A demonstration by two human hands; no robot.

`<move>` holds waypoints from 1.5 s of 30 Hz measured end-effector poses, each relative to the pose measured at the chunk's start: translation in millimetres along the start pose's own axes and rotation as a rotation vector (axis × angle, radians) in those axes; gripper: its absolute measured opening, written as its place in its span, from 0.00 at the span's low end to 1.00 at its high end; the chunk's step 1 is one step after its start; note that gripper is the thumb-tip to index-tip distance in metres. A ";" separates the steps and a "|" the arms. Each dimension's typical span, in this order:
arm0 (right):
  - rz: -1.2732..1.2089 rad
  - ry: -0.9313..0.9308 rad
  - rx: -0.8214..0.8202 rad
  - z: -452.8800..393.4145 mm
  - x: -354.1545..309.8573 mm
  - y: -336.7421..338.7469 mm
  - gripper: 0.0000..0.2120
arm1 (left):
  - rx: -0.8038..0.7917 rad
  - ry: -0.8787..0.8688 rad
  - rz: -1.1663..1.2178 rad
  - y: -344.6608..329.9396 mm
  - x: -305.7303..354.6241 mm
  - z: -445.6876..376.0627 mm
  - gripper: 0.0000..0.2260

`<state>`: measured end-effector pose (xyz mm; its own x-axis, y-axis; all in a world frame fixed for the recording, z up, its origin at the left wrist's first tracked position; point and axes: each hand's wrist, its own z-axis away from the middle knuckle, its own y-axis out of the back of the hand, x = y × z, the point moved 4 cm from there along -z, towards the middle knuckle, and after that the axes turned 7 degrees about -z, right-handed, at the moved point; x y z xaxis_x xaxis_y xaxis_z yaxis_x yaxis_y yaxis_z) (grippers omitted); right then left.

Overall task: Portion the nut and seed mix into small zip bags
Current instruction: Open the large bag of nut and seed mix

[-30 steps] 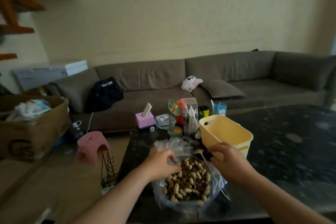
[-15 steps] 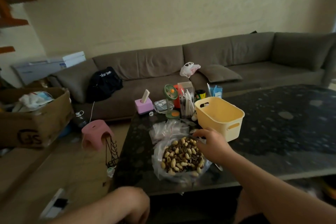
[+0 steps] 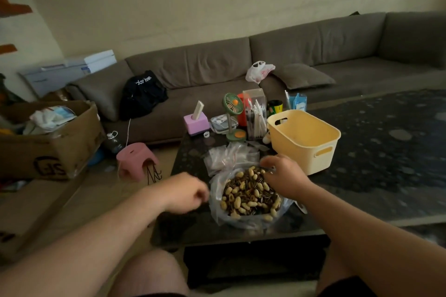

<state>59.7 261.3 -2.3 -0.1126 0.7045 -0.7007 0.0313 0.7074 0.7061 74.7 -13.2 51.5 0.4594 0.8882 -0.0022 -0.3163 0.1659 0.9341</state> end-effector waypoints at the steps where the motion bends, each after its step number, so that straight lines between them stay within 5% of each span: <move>1: 0.013 0.011 -0.011 -3.7 -0.1 -2.4 0.15 | 0.089 -0.044 0.100 8.7 12.3 -20.9 0.11; 4: 0.019 0.027 -0.029 -16.5 4.9 -7.7 0.15 | 0.279 -0.018 0.247 -8.5 20.2 -65.6 0.09; 10: 0.245 -0.024 -0.154 -40.1 25.4 -9.1 0.16 | 0.148 0.107 0.252 -44.5 -4.9 -125.0 0.16; 16: 0.432 -0.241 -0.182 -45.4 44.6 -2.4 0.24 | 0.367 0.202 0.417 -35.9 -37.5 -123.2 0.18; 19: 0.390 -0.318 -0.268 -38.1 54.4 -9.6 0.22 | 0.303 0.183 0.337 -38.8 -36.7 -118.7 0.22; 24: 0.071 -0.381 -0.034 -50.3 42.0 27.0 0.17 | 0.657 0.192 0.397 4.8 -43.4 -118.5 0.19; 27: 0.102 -0.351 0.110 -62.1 24.2 55.1 0.20 | 0.816 0.158 0.458 25.6 -47.0 -119.8 0.18; 29: 0.178 -0.316 0.118 -68.0 13.0 60.8 0.19 | 0.783 0.096 0.481 26.8 -45.7 -126.2 0.18; 35: 0.442 -0.098 -0.210 -78.5 -11.9 30.4 0.12 | 0.344 -0.167 0.263 -5.4 -31.6 -136.2 0.12; 39: 0.475 0.090 -0.160 -89.5 -8.4 19.4 0.12 | 0.324 -0.262 0.278 0.9 -41.5 -112.7 0.09; 45: 0.270 0.026 -0.078 -107.3 9.0 -17.6 0.14 | 0.340 -0.129 0.638 23.1 -52.8 -140.0 0.05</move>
<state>-48.4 249.1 -10.2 -0.1358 0.8644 -0.4841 -0.0127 0.4870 0.8733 -73.1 3.7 23.2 0.3728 0.7068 0.6012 -0.2890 -0.5273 0.7991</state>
